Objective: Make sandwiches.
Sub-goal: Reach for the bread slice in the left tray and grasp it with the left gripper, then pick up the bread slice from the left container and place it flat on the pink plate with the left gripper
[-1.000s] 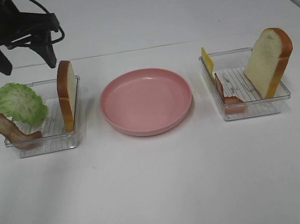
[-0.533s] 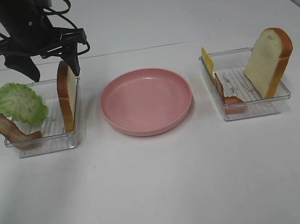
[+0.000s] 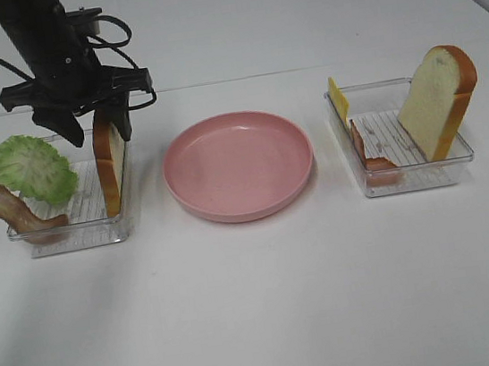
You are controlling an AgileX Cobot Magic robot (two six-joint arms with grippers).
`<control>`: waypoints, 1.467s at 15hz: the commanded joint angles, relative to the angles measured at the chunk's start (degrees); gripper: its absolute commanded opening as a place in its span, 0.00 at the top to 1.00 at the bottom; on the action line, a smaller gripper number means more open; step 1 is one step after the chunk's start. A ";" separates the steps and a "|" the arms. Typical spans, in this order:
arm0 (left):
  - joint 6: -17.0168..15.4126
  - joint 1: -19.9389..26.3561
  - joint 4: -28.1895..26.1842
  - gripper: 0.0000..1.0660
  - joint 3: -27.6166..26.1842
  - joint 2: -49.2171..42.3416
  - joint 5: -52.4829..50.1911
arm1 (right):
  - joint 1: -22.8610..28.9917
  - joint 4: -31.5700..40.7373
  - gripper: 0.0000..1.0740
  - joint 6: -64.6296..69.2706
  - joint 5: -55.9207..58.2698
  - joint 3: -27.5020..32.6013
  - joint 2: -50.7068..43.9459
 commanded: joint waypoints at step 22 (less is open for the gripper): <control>18.79 -0.29 -41.94 1.00 -1.55 -3.21 -8.42 | -0.40 0.40 0.30 -0.40 -0.29 0.17 -0.74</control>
